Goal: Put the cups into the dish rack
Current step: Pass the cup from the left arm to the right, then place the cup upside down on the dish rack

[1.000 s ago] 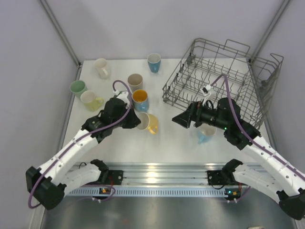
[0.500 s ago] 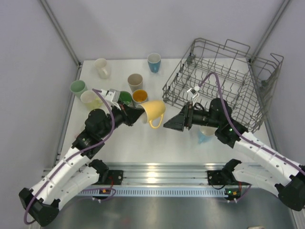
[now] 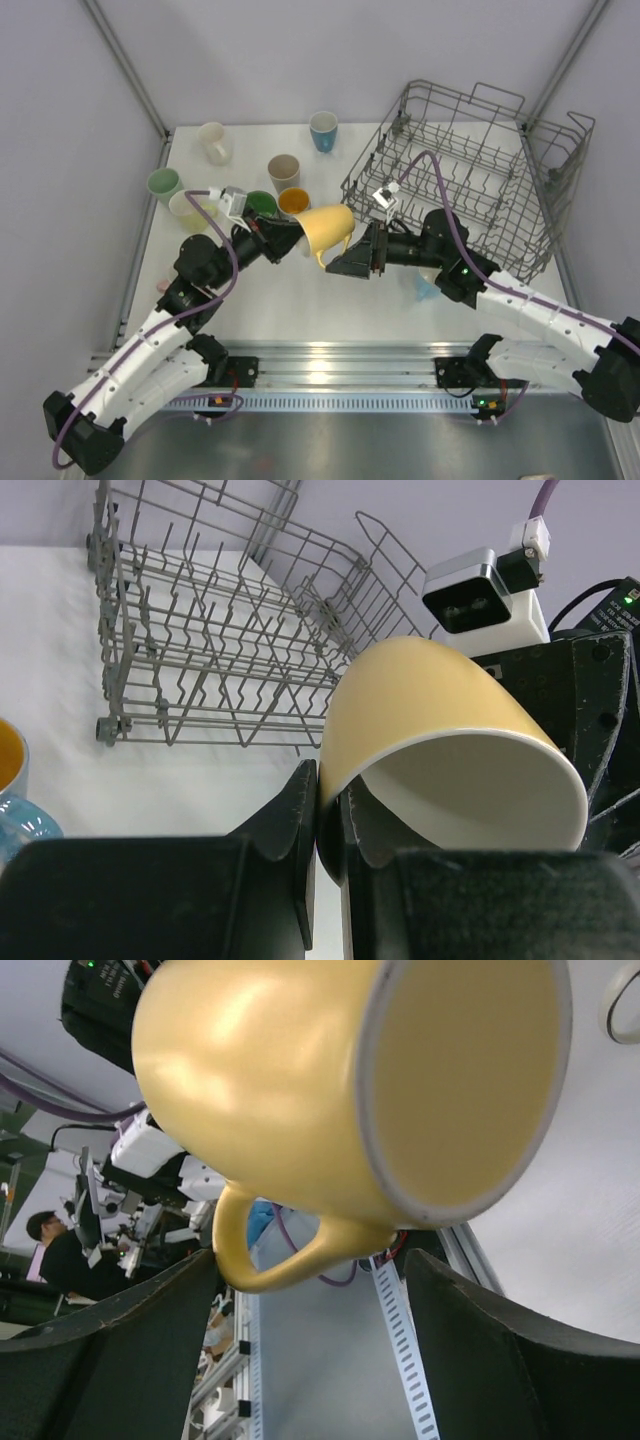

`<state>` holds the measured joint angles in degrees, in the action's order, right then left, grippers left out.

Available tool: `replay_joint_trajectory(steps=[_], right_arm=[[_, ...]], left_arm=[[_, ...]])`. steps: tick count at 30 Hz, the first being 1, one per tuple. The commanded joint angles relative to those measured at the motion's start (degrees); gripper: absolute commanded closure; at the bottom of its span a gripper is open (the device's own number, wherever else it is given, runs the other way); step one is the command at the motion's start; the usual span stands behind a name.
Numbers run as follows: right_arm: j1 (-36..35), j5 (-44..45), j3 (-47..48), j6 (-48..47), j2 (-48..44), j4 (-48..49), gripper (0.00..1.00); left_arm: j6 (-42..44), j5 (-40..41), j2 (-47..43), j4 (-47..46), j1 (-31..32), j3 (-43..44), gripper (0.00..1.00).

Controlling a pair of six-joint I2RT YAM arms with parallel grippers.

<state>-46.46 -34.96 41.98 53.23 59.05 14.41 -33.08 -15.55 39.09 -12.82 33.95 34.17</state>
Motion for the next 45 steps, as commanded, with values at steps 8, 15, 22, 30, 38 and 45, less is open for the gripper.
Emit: replay_joint_trajectory(steps=[8,15,22,30,38,45], right_arm=[[-3.4,1.9,1.3,6.1,2.6,16.5,0.35],[-4.9,2.5,0.6,12.4,5.2,26.4,0.51],[-5.2,4.3,-0.9,16.2,6.5,34.7,0.89],[-4.9,8.6,-1.8,11.2,1.3,28.0,1.00],[-3.3,23.9,5.2,-2.8,-8.9,0.1,1.00],[-1.2,42.3,15.8,-13.4,-10.2,-22.1,1.00]], left_arm=[[-1.4,-5.0,-1.4,-17.1,0.1,-1.7,1.00],[-0.7,-5.7,-0.9,-19.2,0.1,-2.3,1.00],[2.4,-10.7,-0.4,-19.3,0.1,-3.2,1.00],[0.5,-6.3,-2.5,-18.8,0.1,-6.1,0.32],[2.8,-1.3,-4.9,-6.4,0.1,-3.1,0.02],[5.0,8.3,-4.3,11.0,0.1,3.0,0.02]])
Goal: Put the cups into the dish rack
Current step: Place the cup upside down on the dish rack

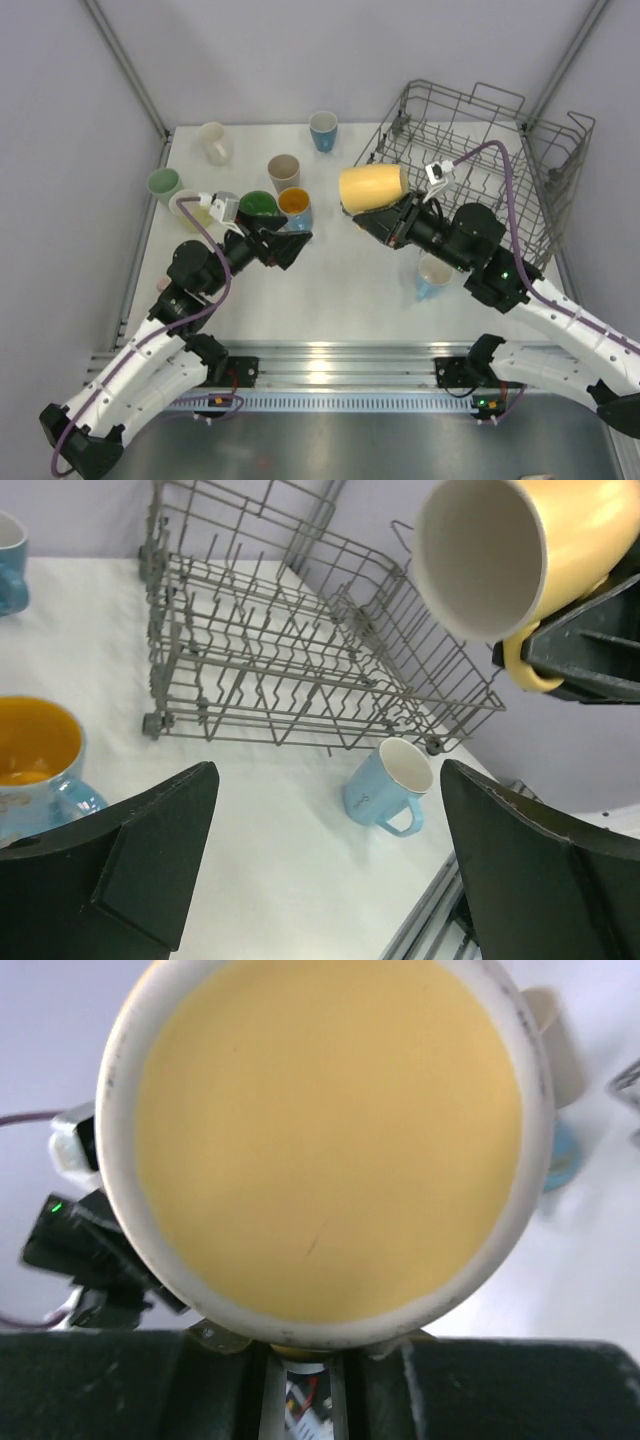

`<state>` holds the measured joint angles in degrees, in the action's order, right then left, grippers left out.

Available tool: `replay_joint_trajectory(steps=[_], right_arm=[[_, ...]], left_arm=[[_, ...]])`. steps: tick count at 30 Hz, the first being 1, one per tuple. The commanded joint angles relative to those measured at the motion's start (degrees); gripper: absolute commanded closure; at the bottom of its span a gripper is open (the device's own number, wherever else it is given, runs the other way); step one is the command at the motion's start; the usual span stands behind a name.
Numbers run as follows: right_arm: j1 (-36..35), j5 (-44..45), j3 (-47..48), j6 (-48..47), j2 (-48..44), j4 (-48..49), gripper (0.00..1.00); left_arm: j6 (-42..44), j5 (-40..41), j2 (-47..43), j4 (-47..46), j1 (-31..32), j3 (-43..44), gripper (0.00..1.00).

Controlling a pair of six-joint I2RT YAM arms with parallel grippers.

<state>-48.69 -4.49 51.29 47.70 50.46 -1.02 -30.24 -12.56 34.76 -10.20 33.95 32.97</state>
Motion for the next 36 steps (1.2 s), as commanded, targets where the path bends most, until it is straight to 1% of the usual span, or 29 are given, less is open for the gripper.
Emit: replay_joint_trajectory(steps=[1,3,4,6,7,8,11,12,13,14,15,16,18,19,21,22,25,31,36], right_arm=[[1.2,15.4,8.5,-9.5,-0.8,-7.8,1.00],[2.1,18.8,11.0,-11.5,0.7,-11.3,1.00],[2.5,22.6,14.1,-14.2,3.0,-12.2,1.00],[3.7,26.7,17.8,-17.0,6.0,-15.0,1.00],[4.2,30.0,21.8,-19.4,9.6,-16.1,1.00],[5.1,30.9,23.8,-20.4,11.7,-16.9,1.00],[10.1,33.4,31.3,-22.7,19.7,-18.1,1.00],[12.8,34.5,33.5,-23.2,21.9,-18.6,1.00],[13.9,36.6,37.6,-24.1,26.4,-19.1,1.00],[15.4,37.8,39.7,-24.8,28.7,-19.0,1.00],[16.1,39.2,41.7,-25.5,30.9,-19.0,1.00],[16.7,40.6,45.8,-26.6,35.4,-19.6,1.00],[17.8,43.4,50.1,-27.6,39.8,-20.1,1.00],[18.2,46.0,53.7,-28.8,43.6,-20.1,1.00],[19.2,47.9,57.1,-29.7,47.4,-20.3,1.00],[19.6,49.1,60.3,-29.7,50.8,-21.0,1.00],[21.9,49.7,65.7,-29.3,56.7,-21.9,1.00],[26.6,48.0,71.1,-27.0,64.5,-22.0,1.00],[30.6,44.8,70.6,-24.1,67.7,-21.4,1.00]], left_arm=[[2.7,5.8,0.3,9.7,0.1,4.8,0.02],[3.6,6.6,0.9,15.2,0.1,7.0,0.02],[4.5,6.7,1.1,16.8,0.1,7.8,0.02],[5.6,7.0,2.0,21.6,0.1,10.3,0.02],[6.9,7.2,2.3,23.4,0.1,11.1,0.02],[7.7,7.3,2.6,25.1,0.1,11.9,0.02],[10.9,10.2,4.3,33.0,0.1,15.9,0.02],[11.3,11.8,4.8,35.4,0.1,18.0,0.02],[12.1,14.9,5.6,38.6,0.1,18.9,0.02],[12.7,15.6,5.8,40.2,0.1,19.5,0.02],[13.2,15.9,5.8,41.0,0.1,20.1,0.02],[14.5,16.0,5.8,41.7,0.1,20.0,0.02],[15.4,16.2,5.2,43.0,0.1,19.2,0.02],[16.0,16.6,5.0,43.3,0.1,18.7,0.02],[16.5,17.7,4.0,44.2,0.1,17.5,0.02],[16.7,18.4,3.6,44.4,0.1,17.0,0.02],[16.9,19.5,1.8,44.6,0.1,15.7,0.02],[16.4,20.6,0.3,44.6,0.1,14.2,0.02],[16.4,21.2,1.1,44.6,0.1,13.8,0.02]])
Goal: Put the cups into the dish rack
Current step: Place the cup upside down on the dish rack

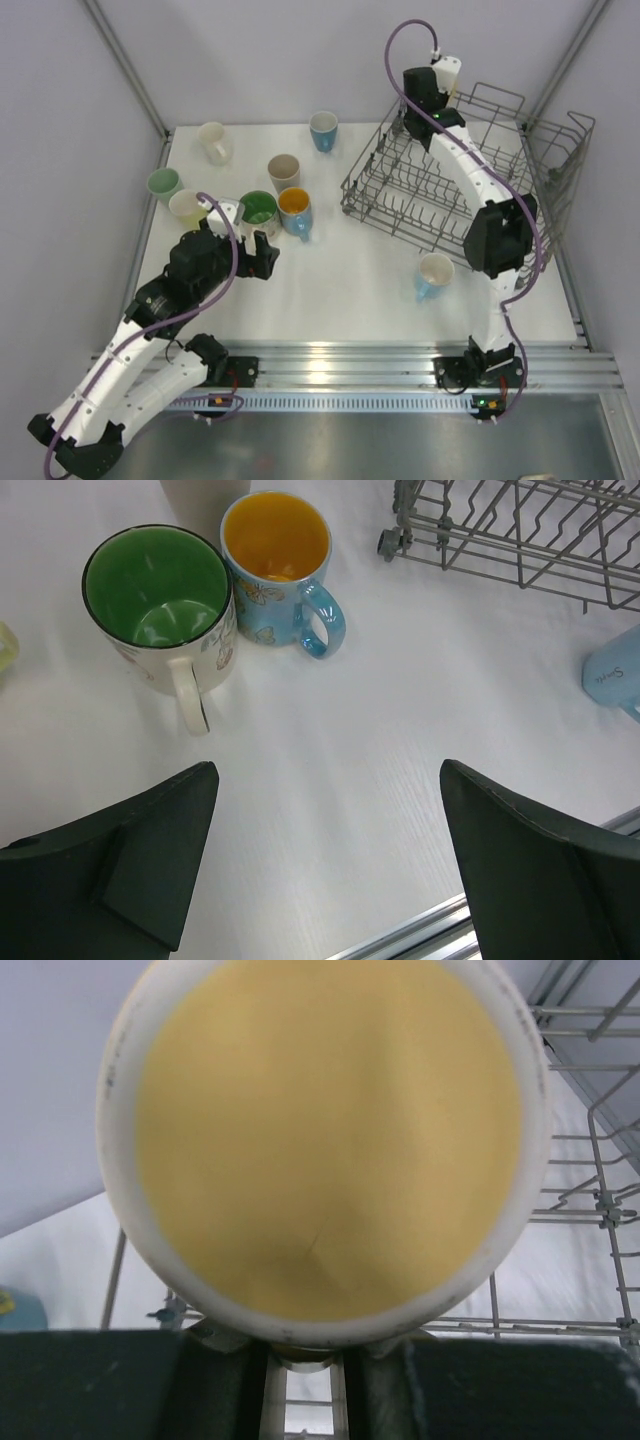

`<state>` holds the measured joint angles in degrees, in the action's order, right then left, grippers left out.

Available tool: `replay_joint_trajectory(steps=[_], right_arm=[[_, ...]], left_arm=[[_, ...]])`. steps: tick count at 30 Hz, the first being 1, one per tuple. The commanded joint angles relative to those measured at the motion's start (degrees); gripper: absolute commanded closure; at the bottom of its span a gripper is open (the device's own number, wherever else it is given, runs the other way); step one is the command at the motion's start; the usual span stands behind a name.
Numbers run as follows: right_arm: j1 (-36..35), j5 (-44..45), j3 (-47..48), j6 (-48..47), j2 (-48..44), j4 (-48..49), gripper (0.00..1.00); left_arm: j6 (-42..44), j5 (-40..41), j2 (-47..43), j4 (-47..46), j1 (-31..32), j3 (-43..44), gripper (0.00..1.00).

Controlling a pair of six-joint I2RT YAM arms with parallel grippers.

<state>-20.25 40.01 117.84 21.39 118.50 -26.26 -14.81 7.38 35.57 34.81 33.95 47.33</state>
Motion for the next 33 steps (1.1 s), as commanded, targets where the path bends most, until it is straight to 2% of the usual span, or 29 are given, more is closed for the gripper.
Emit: replay_joint_trajectory(steps=[1,18,33], right_arm=[[2.4,0.3,3.8,2.5,0.4,3.9,1.00],[6.6,-9.2,2.5,1.6,7.3,11.7,1.00],[7.8,-12.3,0.0,2.5,11.3,13.0,1.00]], left_arm=[[0.8,1.3,0.3,-0.4,0.1,-0.6,0.02],[0.7,3.5,-0.7,-0.4,0.1,-1.3,0.02],[0.7,4.4,-1.3,-0.4,0.1,-1.4,0.02]])
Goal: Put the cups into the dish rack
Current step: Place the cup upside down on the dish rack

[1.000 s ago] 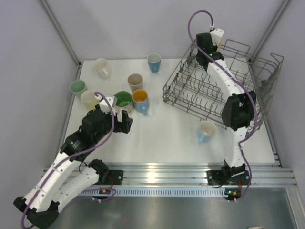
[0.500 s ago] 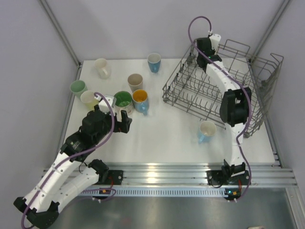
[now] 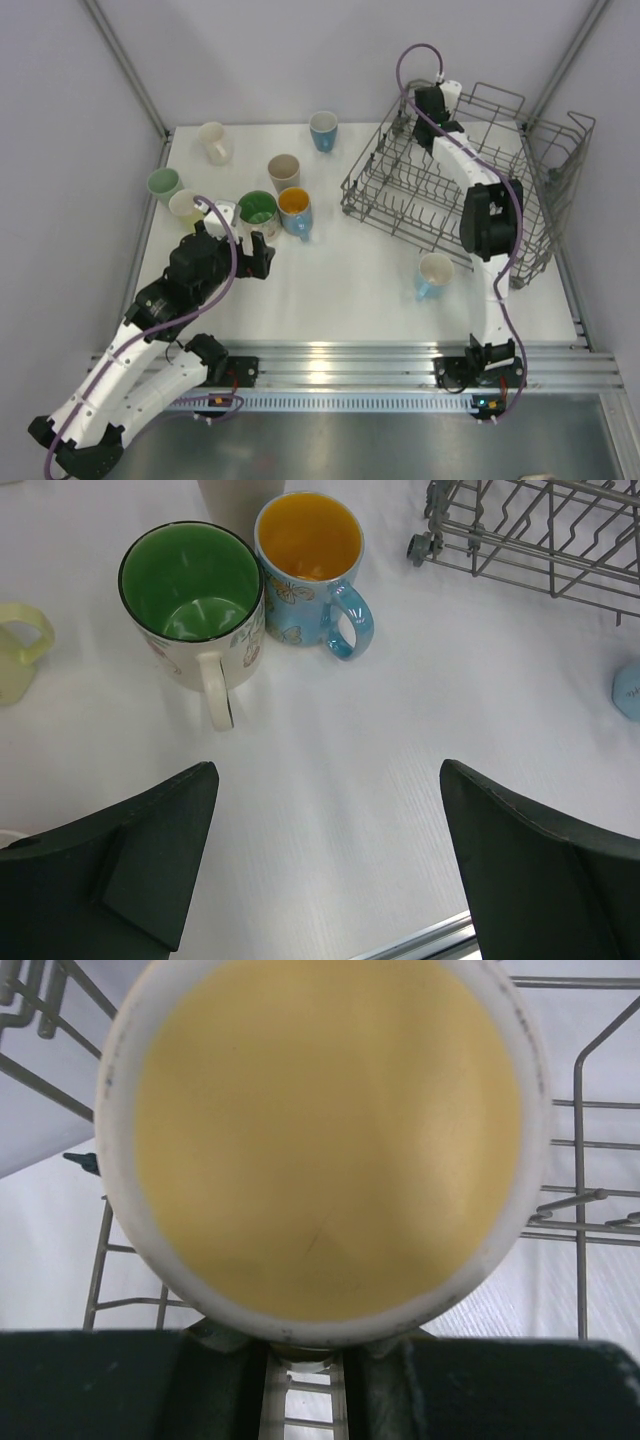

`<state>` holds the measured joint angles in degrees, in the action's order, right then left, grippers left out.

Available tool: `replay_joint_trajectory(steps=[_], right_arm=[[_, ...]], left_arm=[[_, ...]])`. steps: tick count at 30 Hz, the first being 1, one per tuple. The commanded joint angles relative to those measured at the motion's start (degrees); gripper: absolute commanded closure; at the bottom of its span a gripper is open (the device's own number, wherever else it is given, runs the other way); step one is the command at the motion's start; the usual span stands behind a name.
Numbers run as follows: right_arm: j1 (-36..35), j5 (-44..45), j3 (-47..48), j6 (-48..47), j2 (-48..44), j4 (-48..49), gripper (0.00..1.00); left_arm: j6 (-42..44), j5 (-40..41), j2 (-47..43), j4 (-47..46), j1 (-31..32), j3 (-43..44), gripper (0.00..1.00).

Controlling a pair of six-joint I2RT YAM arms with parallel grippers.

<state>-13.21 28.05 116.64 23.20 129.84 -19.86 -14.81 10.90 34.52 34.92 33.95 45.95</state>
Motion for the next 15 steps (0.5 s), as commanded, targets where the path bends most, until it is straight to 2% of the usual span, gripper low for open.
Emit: replay_joint_trajectory(steps=[1,15], right_arm=[[0.8,-0.5,1.2,0.9,0.2,6.6,1.00],[1.3,-1.7,4.1,1.8,4.4,5.9,1.00]], left_arm=[[0.7,0.8,0.0,-0.5,0.1,0.0,0.02],[0.9,0.5,0.6,-0.5,0.1,0.0,0.02]])
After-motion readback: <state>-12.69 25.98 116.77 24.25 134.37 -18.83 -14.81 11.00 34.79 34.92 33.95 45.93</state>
